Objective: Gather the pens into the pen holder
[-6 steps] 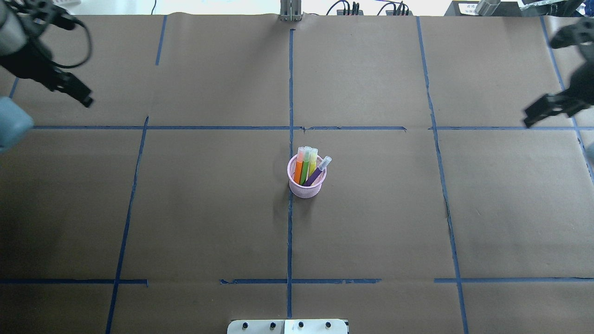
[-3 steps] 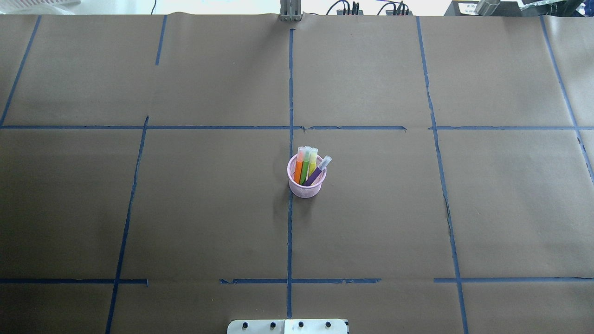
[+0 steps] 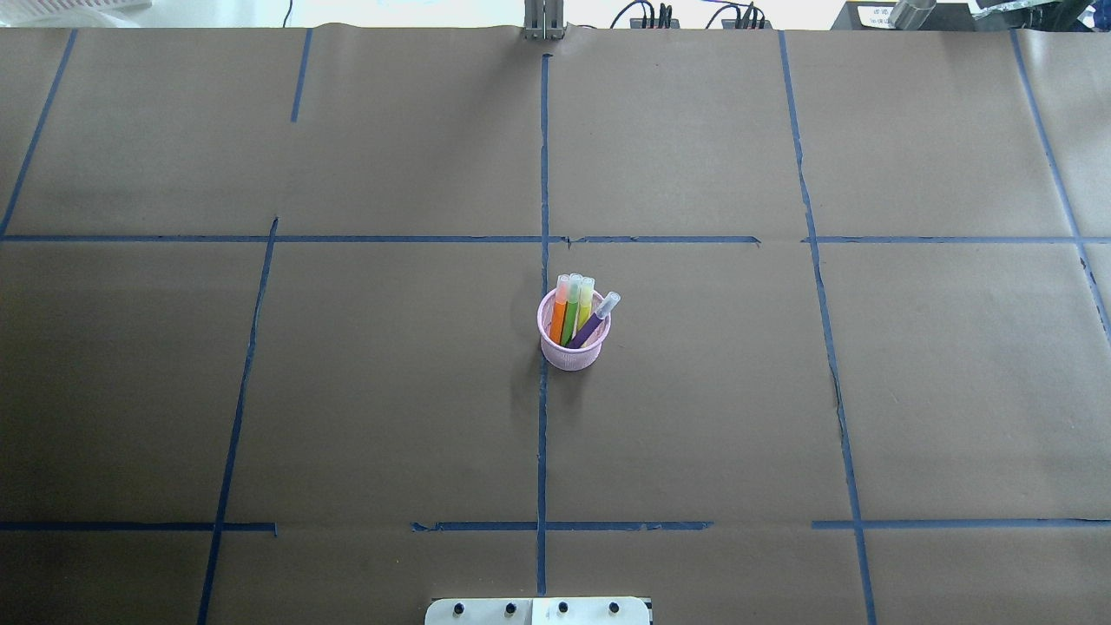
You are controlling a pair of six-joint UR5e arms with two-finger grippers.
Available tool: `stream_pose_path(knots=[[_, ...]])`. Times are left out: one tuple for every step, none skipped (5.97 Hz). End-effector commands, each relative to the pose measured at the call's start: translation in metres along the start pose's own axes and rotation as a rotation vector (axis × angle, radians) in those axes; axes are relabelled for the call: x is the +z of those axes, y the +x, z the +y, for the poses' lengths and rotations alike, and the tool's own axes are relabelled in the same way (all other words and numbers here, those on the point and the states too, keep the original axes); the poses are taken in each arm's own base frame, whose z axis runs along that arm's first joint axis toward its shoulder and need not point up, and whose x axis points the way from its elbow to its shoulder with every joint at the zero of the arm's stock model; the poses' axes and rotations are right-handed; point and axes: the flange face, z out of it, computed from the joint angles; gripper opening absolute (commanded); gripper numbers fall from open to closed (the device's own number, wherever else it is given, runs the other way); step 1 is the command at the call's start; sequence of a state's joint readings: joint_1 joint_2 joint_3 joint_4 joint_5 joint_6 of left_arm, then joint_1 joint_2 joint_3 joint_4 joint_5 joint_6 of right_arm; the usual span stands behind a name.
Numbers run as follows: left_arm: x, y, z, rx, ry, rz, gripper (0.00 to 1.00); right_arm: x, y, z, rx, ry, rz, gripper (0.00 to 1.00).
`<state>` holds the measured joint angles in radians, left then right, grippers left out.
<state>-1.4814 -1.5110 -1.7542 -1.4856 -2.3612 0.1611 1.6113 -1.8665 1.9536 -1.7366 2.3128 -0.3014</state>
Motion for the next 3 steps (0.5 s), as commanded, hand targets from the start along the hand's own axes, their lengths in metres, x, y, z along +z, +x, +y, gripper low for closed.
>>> stream_pose_path(knots=[[0.007,-0.025,0.033,-0.065,-0.015,0.006,1.0,0.004,0.005,0.005,0.018,-0.009,-0.002,1.0],[0.024,-0.035,0.061,-0.099,-0.05,0.016,1.0,0.005,0.004,0.007,0.02,-0.01,-0.004,1.0],[0.019,-0.032,0.058,-0.087,-0.035,0.012,1.0,0.004,0.004,0.007,0.028,-0.009,-0.003,1.0]])
